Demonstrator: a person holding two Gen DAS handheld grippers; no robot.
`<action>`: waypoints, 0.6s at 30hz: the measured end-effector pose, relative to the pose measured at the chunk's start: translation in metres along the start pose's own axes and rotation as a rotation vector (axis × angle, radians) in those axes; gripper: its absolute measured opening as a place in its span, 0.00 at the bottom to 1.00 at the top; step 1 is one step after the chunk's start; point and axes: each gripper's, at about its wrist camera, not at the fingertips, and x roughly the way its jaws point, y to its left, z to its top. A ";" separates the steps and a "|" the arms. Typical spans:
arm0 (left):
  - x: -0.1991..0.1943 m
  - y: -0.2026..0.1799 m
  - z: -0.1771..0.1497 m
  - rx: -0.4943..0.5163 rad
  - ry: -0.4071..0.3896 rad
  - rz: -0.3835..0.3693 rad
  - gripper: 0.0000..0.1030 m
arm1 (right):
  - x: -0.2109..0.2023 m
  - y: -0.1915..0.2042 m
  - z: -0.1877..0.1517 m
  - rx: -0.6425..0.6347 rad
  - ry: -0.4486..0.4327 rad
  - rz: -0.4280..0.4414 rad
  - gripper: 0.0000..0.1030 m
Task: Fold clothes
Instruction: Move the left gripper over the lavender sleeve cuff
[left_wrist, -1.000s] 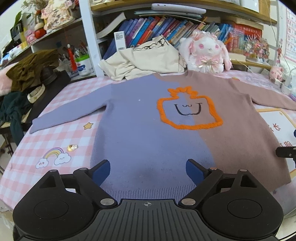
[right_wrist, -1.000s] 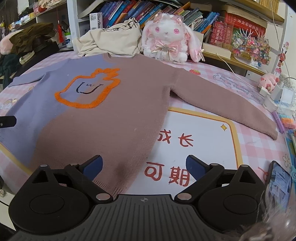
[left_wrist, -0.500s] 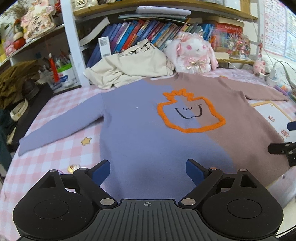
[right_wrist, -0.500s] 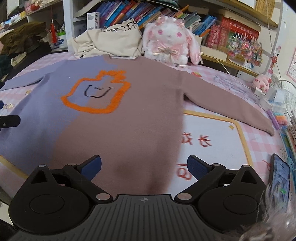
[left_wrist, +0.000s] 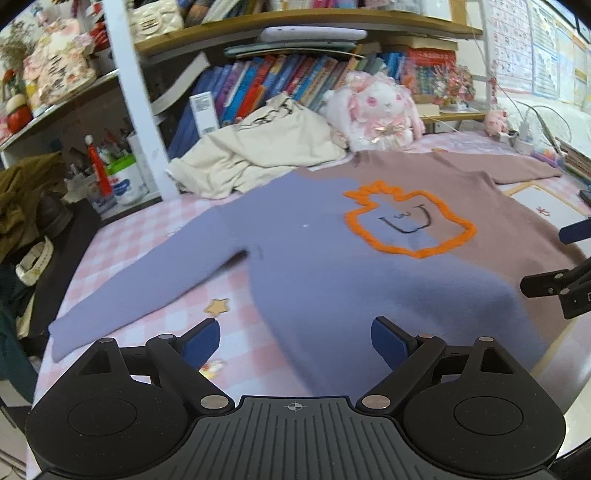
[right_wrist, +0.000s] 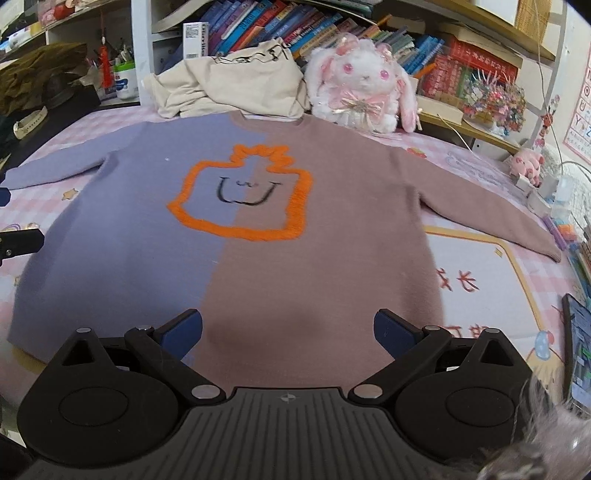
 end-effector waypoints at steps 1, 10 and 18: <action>0.000 0.006 -0.001 -0.009 0.000 0.004 0.89 | 0.001 0.004 0.002 -0.002 -0.004 0.006 0.97; -0.001 0.055 -0.014 -0.115 -0.003 0.043 0.89 | 0.011 0.043 0.027 -0.044 -0.040 0.070 0.97; 0.002 0.099 -0.016 -0.219 -0.016 0.133 0.89 | 0.025 0.066 0.052 -0.057 -0.047 0.105 0.97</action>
